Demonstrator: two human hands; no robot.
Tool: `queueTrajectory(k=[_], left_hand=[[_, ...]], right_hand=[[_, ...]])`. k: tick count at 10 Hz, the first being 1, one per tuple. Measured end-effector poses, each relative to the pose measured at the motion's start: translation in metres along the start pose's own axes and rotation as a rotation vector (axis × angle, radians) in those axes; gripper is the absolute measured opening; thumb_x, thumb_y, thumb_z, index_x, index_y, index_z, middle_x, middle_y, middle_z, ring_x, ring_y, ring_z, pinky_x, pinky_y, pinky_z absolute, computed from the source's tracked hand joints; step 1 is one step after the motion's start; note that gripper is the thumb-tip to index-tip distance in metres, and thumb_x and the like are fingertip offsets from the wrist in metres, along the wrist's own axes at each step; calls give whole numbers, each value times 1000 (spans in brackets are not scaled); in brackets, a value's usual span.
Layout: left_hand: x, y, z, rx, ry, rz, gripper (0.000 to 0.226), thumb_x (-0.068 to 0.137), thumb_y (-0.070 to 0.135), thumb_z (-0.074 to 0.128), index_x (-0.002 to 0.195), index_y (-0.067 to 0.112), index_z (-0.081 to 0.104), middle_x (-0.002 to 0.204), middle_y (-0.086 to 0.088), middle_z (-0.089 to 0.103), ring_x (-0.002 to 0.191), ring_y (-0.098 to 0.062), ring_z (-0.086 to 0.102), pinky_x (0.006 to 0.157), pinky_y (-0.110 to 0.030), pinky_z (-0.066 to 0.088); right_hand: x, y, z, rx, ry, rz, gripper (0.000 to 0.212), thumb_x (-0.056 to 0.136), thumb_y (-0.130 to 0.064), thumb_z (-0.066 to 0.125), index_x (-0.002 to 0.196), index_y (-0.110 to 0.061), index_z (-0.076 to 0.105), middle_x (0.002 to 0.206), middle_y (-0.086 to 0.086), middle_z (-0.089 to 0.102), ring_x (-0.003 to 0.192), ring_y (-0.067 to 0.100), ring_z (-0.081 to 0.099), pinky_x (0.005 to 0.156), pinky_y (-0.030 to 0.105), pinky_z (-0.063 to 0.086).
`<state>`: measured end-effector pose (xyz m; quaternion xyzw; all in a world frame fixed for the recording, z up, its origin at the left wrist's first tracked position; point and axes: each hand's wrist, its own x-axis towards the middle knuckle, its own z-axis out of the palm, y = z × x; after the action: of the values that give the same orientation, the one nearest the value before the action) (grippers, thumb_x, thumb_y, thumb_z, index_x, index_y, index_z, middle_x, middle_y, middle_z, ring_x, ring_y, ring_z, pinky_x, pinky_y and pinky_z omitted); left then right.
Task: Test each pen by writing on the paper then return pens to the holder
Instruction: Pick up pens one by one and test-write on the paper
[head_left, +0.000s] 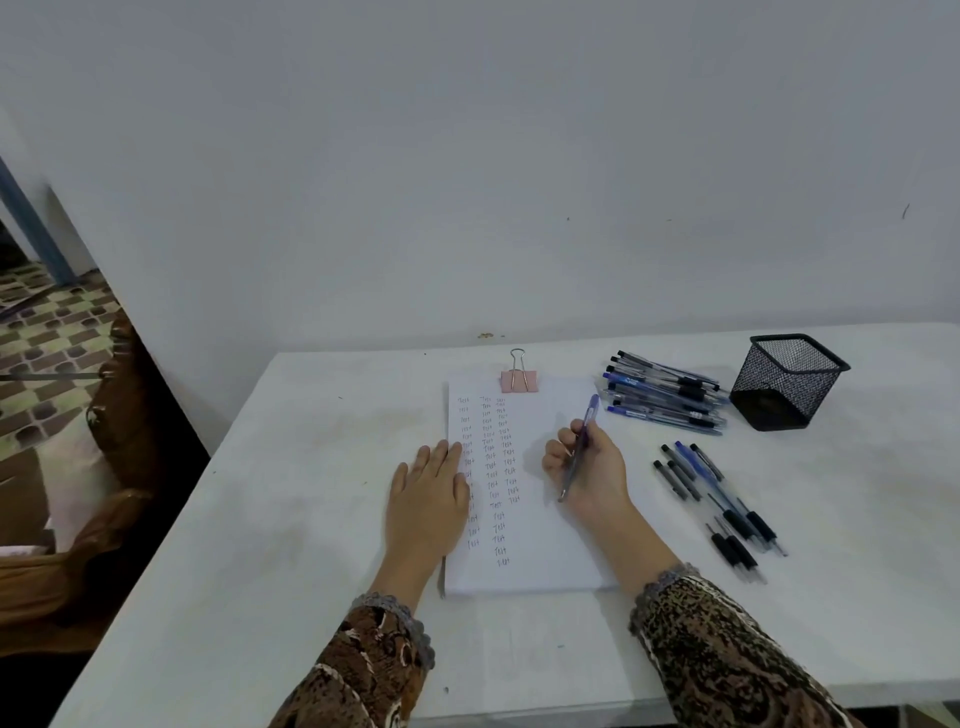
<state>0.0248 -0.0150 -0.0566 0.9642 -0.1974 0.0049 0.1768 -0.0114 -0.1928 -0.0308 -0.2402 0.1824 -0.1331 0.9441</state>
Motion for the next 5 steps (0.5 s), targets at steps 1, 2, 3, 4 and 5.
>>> queueTrajectory(k=[1,2,3,4,5], left_hand=[[0,0,0,-9,-2,-3,49,101,30,18,149,26,11,157,8,8,145,-11,3,117,-33,0],[-1,0,-1,-8,1,-7,49,100,30,19,149,25,12,157,8,9,145,-11,3,117,-33,1],[-2,1,-2,-2,8,-6,49,100,29,19,148,25,12,156,8,10,144,-11,4,117,-33,1],[-2,2,-3,-7,12,-9,48,100,29,20,148,25,13,156,8,10,144,-11,5,117,-33,2],[-2,2,-4,-6,9,-7,48,100,29,20,148,25,13,156,8,10,144,-11,5,117,-33,2]], right_hand=[[0,1,1,49,15,32,28,101,-27,34,85,-14,54,51,-3,49,33,9,33,35,13,27],[-1,2,5,-25,35,21,29,101,-32,34,91,-18,57,52,-5,44,34,8,29,36,12,24],[-1,4,9,-140,55,-6,24,101,-27,35,86,-19,52,50,-6,37,33,9,26,37,13,21],[-1,5,10,-212,67,5,27,102,-26,32,83,-17,49,49,-6,35,33,8,23,36,13,18],[-4,2,12,-261,81,0,27,103,-25,32,85,-16,49,62,-2,34,34,9,27,37,15,22]])
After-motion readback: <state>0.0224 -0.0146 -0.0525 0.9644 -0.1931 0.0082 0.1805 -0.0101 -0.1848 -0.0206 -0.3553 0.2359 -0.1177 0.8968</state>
